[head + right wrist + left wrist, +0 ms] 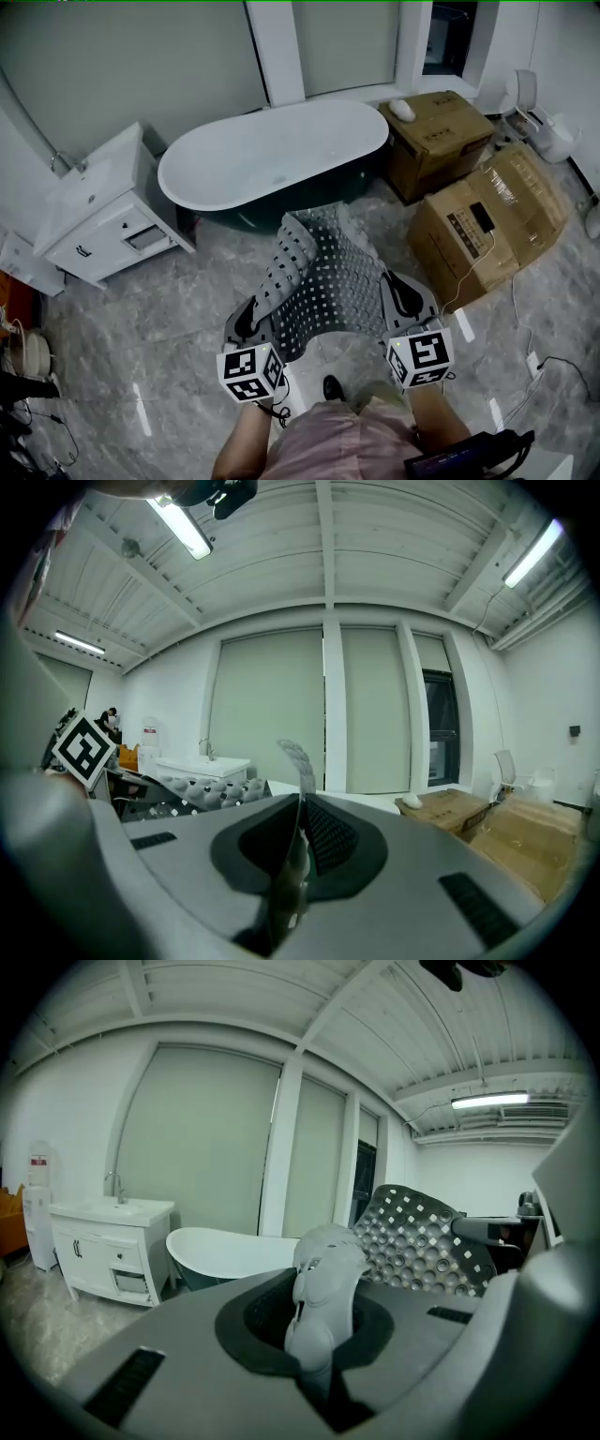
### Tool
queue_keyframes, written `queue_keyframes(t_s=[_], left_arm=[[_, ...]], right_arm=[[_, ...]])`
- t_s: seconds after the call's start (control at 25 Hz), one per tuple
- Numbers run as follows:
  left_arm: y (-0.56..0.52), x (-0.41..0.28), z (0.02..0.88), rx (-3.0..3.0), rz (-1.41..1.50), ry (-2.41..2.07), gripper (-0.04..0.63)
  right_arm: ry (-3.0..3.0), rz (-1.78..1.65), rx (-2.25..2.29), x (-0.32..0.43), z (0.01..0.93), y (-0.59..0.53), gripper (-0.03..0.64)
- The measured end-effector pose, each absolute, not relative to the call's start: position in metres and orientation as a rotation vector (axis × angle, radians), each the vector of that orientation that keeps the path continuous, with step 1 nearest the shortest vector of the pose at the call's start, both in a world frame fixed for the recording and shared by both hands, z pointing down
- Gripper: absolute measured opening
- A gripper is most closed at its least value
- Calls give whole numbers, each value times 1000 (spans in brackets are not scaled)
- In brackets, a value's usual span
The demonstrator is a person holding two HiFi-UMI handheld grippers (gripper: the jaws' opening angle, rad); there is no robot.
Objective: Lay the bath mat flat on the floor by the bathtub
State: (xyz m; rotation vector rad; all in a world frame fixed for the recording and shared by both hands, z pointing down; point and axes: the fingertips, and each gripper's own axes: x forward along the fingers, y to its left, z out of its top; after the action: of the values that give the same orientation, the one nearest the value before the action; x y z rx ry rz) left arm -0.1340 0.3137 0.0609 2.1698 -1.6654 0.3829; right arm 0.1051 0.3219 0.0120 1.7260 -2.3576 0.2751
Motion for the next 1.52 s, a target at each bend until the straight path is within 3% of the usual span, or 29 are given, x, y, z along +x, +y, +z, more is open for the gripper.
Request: queue_keyframes(t_s=[0.48, 1.12, 1.52], left_arm=[[277, -116, 93, 2153, 456, -1605, 38], [181, -81, 118, 2071, 536, -1681, 38], [152, -83, 97, 2039, 495, -1777, 38]], right_arm=[[-2304, 334, 1731, 124, 39, 290, 29], [-2382, 389, 1606, 152, 75, 167, 29], [-2471, 355, 1556, 152, 63, 129, 29]])
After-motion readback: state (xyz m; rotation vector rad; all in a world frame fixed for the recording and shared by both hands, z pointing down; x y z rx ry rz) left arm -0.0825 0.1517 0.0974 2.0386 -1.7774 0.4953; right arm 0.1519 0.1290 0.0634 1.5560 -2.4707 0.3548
